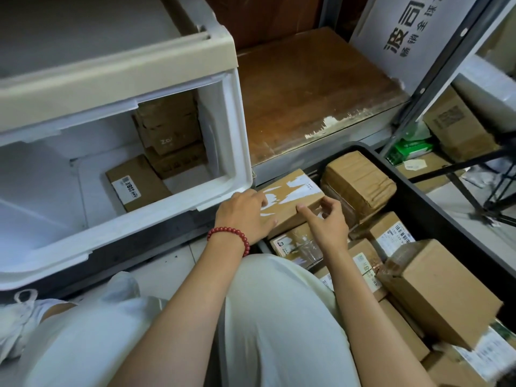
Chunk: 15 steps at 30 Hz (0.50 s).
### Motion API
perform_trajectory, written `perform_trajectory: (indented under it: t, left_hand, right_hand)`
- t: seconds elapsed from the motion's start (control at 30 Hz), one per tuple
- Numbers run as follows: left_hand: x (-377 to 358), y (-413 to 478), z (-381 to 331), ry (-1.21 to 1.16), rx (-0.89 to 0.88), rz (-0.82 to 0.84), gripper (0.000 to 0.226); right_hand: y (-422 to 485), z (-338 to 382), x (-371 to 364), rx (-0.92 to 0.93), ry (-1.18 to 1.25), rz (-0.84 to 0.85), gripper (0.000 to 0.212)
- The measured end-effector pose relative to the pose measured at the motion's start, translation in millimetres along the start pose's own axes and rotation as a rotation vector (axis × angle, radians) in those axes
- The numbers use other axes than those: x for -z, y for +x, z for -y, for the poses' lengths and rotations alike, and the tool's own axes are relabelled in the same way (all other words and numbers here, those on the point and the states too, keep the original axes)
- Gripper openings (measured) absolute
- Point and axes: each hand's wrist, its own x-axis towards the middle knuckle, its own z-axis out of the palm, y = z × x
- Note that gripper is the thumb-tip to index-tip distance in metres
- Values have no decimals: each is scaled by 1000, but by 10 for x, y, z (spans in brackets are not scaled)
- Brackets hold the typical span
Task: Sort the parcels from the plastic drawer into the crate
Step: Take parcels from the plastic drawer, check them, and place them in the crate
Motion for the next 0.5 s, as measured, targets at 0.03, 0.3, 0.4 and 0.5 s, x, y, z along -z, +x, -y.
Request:
perform_trajectory:
  t: [0.03, 0.3, 0.4, 0.5]
  left_hand:
    - [4, -15, 11, -6, -2, 20, 49]
    - [101, -215, 97, 67, 45, 20, 46]
    - [202, -335, 183, 101, 75, -36, 46]
    - [334, -478, 301, 134, 117, -76, 50]
  right_hand:
    - [-2, 4, 31, -2, -16, 23, 64]
    - [-211, 1, 53, 79, -229, 107, 81]
    - [-295, 52, -9, 162, -362, 108, 86]
    - [-373, 269, -44, 232, -430, 174, 79]
